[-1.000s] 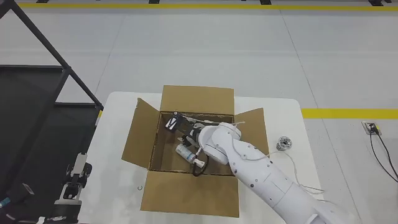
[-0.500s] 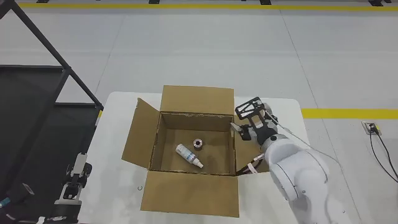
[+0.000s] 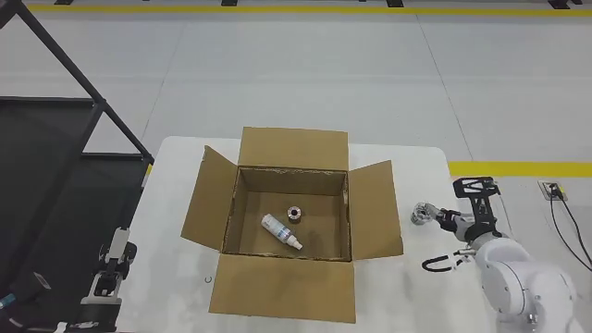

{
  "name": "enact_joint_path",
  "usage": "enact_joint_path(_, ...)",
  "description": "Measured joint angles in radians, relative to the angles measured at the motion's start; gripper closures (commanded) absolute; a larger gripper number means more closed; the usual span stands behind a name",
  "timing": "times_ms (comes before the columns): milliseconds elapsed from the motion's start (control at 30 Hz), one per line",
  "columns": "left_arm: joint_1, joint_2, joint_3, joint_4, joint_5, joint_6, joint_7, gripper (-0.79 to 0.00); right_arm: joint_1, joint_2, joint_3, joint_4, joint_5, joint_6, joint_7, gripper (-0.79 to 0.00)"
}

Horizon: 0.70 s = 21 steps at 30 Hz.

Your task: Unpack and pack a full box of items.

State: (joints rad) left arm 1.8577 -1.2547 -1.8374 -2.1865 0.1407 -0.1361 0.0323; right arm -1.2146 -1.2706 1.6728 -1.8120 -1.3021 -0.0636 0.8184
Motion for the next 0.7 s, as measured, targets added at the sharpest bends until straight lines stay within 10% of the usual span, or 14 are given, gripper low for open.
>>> enact_joint_path(567,0.0,0.0,0.0,0.0,0.0,0.0,0.0,-0.785,0.293,0.024,-0.042,0.651,0.121,-0.283,-0.082,-0.785)
enact_joint_path(700,0.0,0.0,0.0,0.0,0.0,0.0,0.0,-0.785,0.348,0.027,-0.061,0.751,0.127,-0.323,-0.109,-0.28)
